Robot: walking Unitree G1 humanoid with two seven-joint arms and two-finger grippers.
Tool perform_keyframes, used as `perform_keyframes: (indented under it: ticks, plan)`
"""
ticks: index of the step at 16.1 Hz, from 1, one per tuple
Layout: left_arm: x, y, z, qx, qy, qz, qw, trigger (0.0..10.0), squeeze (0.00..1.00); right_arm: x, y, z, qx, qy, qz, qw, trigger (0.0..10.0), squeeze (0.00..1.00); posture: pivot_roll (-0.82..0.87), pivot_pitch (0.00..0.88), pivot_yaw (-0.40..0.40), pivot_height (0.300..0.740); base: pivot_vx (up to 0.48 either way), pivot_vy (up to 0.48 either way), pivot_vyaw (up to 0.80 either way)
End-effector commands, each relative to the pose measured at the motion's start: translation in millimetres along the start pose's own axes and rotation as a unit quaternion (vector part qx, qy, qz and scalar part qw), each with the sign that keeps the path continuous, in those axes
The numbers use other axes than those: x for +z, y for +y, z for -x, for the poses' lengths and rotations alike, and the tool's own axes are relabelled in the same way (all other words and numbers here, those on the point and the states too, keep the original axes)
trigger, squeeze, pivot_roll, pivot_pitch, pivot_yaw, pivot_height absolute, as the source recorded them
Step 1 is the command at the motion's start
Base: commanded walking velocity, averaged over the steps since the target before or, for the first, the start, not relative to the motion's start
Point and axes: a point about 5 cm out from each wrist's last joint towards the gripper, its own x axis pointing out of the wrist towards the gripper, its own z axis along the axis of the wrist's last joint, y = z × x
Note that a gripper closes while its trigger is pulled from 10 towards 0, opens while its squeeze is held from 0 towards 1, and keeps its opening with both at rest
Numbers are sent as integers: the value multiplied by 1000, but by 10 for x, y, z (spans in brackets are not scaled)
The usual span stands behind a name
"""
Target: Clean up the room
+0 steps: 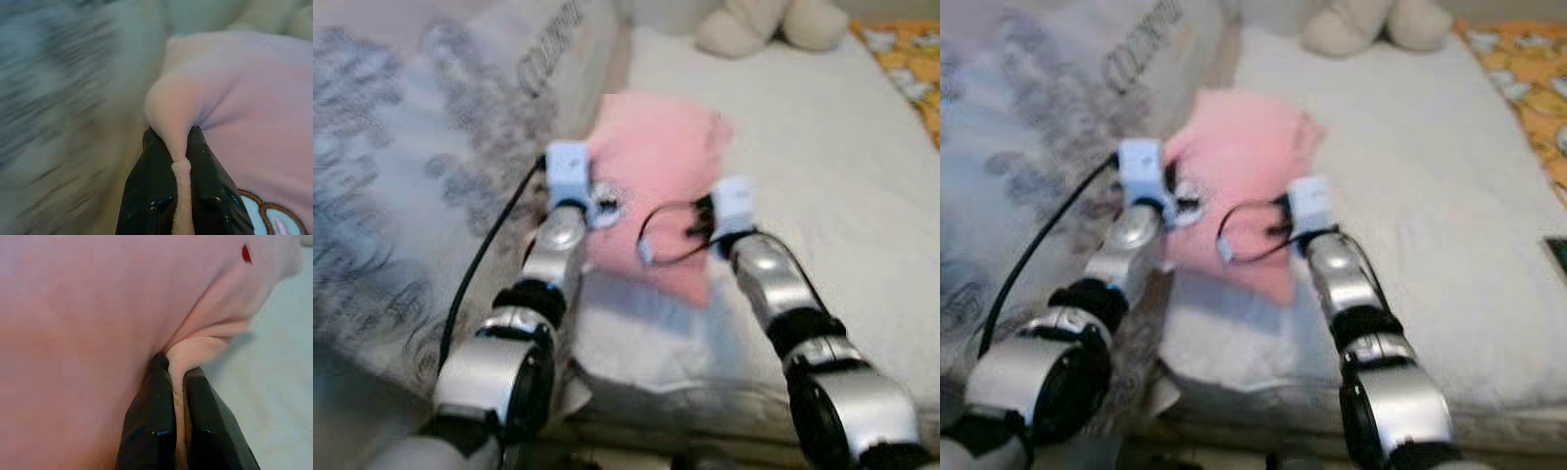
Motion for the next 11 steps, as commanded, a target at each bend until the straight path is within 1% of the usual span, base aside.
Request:
perform_keyframes:
  ticks: [1, 2, 4, 5, 6, 7, 9, 11]
  plan:
    - [120, 90, -39, 33, -23, 0, 999, 10000, 0, -16, 10, -12, 16, 13, 25, 999, 10000, 0, -221, 88, 73, 740, 0, 0, 0]
    - [83, 145, -34, 49, -17, -16, 999, 10000, 0, -33, 50, -28, 30, 24, 48, 998, 10000, 0, -222, 107, 73, 740, 0, 0, 0]
    - [-44, 244, -6, 69, 9, -26, 997, 10000, 0, -113, 93, -29, 41, 46, 73, 995, 10000, 0, -211, 145, 67, 740, 0, 0, 0]
    - [-163, 234, 31, 68, 30, -38, 996, 10000, 0, -195, 95, -7, 45, 58, 94, 993, 10000, 0, -205, 166, 62, 740, 0, 0, 0]
    - [-267, 183, 67, 61, 48, -47, 996, 10000, 0, -277, 81, 19, 46, 73, 116, 990, 10000, 0, -205, 180, 60, 740, 0, 0, 0]
    - [-320, 98, 91, 48, 54, -49, 996, 10000, 0, -338, 34, 48, 39, 82, 128, 988, 10000, 0, -210, 196, 54, 740, 0, 0, 0]
    - [-334, 19, 97, 37, 59, -43, 997, 10000, 0, -384, -19, 74, 32, 90, 134, 986, 10000, 0, -216, 209, 55, 740, 0, 0, 0]
    - [-340, 6, 98, 42, 65, -21, 997, 10000, 0, -390, -50, 83, 25, 92, 136, 986, 10000, 0, -217, 210, 56, 740, 0, 0, 0]
